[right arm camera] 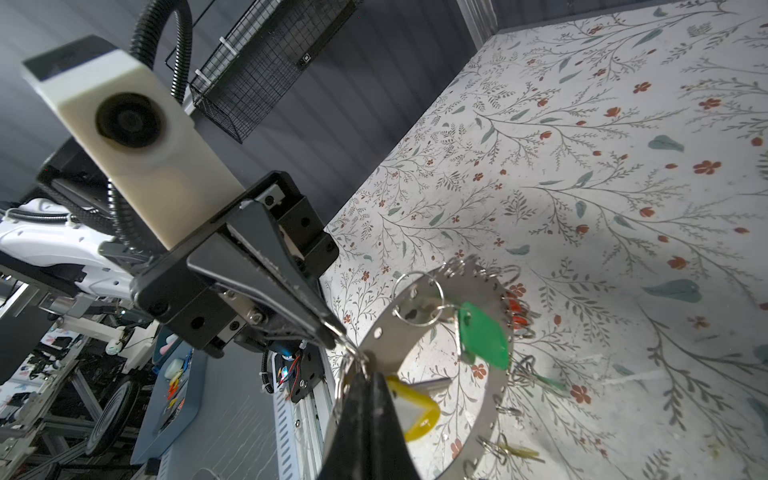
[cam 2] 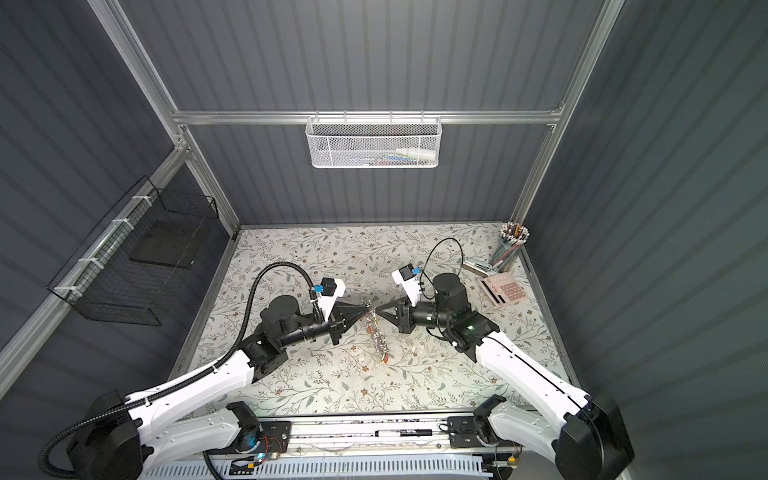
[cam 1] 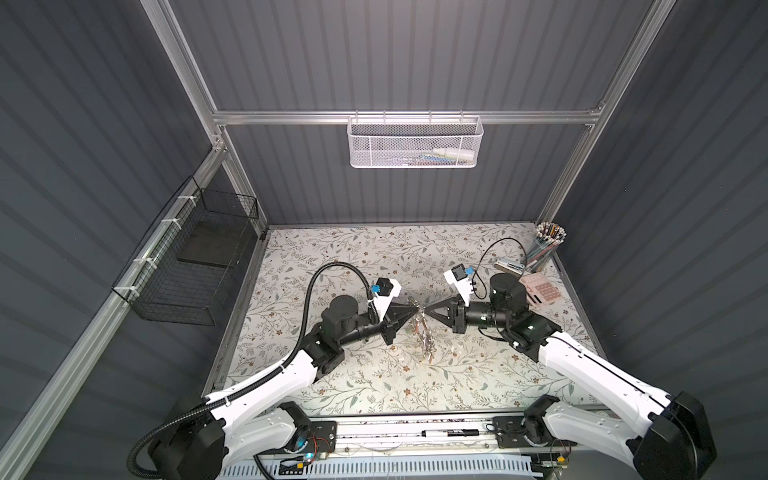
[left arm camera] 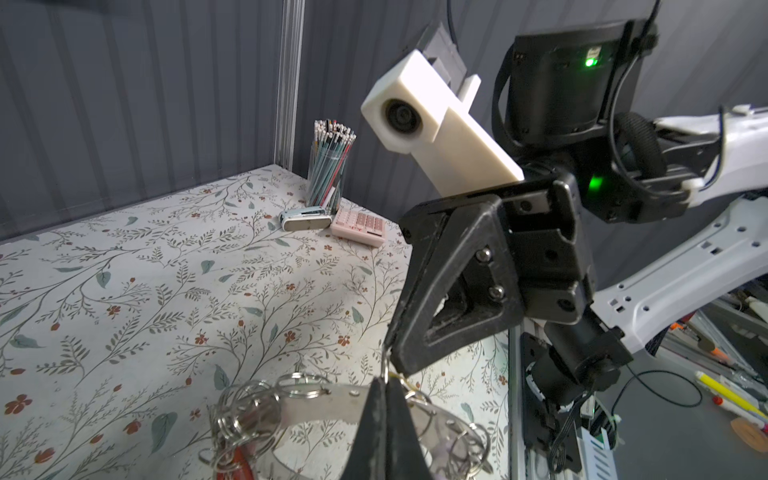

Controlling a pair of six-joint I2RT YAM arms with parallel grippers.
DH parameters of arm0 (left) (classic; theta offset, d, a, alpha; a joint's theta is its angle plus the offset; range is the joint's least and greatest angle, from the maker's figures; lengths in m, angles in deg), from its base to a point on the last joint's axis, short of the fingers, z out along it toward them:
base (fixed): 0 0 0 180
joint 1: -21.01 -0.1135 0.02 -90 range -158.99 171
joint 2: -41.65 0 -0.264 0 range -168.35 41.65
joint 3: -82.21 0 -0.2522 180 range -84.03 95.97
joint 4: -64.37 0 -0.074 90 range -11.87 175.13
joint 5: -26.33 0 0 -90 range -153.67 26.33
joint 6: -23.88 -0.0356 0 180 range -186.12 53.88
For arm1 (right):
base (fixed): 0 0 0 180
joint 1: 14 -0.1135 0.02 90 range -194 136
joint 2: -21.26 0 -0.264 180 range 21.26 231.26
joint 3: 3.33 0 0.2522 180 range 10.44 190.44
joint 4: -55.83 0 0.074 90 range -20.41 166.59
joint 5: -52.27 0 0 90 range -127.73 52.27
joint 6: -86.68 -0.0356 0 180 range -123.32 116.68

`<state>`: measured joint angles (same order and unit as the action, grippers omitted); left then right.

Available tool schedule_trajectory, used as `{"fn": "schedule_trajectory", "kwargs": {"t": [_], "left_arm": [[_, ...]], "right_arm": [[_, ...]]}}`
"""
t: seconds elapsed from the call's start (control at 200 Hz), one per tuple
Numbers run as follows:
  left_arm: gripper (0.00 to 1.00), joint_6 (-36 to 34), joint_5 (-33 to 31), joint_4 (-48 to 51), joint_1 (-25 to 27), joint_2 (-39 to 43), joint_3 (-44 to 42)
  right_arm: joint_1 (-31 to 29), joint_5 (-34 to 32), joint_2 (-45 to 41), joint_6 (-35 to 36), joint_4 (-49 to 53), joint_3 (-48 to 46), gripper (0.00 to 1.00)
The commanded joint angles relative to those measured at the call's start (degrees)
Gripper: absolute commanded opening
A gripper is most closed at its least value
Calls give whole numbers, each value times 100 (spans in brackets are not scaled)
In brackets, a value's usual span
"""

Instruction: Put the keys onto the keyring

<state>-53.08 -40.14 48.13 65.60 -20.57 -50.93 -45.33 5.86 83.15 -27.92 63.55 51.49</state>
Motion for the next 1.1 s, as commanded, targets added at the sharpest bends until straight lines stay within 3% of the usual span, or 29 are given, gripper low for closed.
{"fn": "schedule_trajectory", "kwargs": {"t": [0.0,0.33,0.575,0.965,1.096], "left_arm": [[0,387,-24,-1399,37,95,-38],[0,853,110,-2412,40,-209,-68],[0,1047,-30,-2712,39,-341,-156],[0,1183,-70,-2878,39,-551,-145],[0,1314,28,-3061,38,-650,-111]], "right_arm": [[48,294,42,-103,-99,-19,0],[71,369,52,-34,24,24,1],[127,184,-259,67,260,109,16],[706,-329,-1281,81,878,45,30],[707,-102,-1332,155,867,285,36]]}}
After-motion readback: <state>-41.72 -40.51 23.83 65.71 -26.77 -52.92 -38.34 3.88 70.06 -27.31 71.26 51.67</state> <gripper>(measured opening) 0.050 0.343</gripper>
